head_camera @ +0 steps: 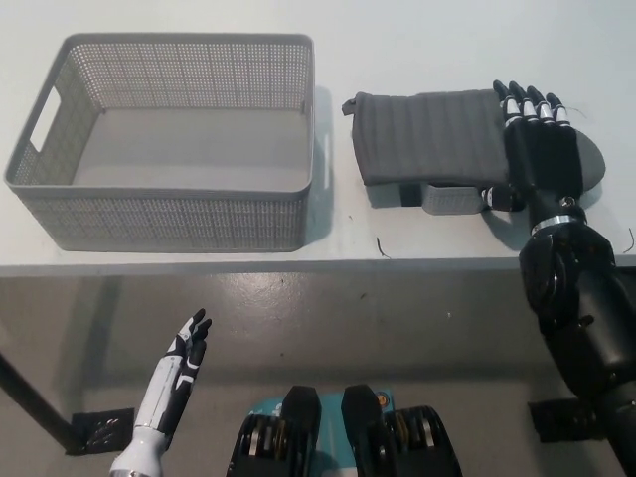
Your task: Usethe right hand to pick up a oven gloves on top of a leveled container and place it into another larger container on the left side
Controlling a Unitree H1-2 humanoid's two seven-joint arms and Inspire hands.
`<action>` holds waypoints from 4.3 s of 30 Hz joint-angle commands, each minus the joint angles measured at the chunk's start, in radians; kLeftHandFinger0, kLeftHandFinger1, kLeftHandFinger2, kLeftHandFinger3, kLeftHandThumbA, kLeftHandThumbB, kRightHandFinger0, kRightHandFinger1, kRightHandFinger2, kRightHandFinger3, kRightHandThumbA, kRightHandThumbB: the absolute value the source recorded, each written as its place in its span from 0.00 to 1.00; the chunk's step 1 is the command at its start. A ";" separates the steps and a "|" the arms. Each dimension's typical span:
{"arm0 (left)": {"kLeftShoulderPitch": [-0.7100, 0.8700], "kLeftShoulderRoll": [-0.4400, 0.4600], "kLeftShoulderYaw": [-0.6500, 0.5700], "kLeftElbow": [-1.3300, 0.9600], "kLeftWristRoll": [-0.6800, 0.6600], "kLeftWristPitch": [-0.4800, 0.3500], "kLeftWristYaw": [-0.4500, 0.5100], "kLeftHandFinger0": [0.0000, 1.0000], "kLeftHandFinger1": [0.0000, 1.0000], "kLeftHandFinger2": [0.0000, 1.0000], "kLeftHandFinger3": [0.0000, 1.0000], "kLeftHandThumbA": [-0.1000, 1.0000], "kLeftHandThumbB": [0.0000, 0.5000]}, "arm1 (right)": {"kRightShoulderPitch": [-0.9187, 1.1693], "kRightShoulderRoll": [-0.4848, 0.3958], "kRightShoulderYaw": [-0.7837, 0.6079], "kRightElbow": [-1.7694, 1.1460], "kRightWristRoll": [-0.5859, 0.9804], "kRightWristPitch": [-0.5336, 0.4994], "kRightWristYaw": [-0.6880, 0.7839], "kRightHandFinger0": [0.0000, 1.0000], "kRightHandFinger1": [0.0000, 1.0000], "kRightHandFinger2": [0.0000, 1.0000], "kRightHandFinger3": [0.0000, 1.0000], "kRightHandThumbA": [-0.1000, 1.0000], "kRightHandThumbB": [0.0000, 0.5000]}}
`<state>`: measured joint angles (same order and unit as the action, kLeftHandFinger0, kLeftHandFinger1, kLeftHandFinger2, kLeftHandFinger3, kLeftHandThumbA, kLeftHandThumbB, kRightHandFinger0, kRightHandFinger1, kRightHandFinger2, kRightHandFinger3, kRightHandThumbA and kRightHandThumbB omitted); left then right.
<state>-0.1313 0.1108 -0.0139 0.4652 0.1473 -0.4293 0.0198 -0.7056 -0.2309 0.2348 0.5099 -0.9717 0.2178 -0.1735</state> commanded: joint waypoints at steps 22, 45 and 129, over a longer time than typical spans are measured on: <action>-0.019 0.018 0.021 -0.015 0.005 -0.040 0.023 1.00 1.00 1.00 1.00 1.00 1.00 | -0.056 -0.053 0.054 0.009 0.040 0.015 0.010 1.00 1.00 1.00 1.00 1.00 0.71; -0.063 0.007 -0.007 0.016 0.013 -0.031 0.007 1.00 1.00 1.00 1.00 1.00 1.00 | 0.071 -0.190 0.022 -0.177 0.070 0.050 0.090 1.00 1.00 1.00 1.00 1.00 0.70; -0.052 0.001 -0.002 0.017 0.028 -0.023 0.019 1.00 1.00 1.00 1.00 1.00 1.00 | -0.438 -0.109 0.060 0.133 0.099 -0.421 -0.584 0.00 0.19 0.56 0.54 0.00 0.49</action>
<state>-0.1753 0.1017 -0.0160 0.5148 0.1685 -0.4296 0.0202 -1.0549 -0.3418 0.2881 0.6633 -0.8698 -0.1905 -0.7734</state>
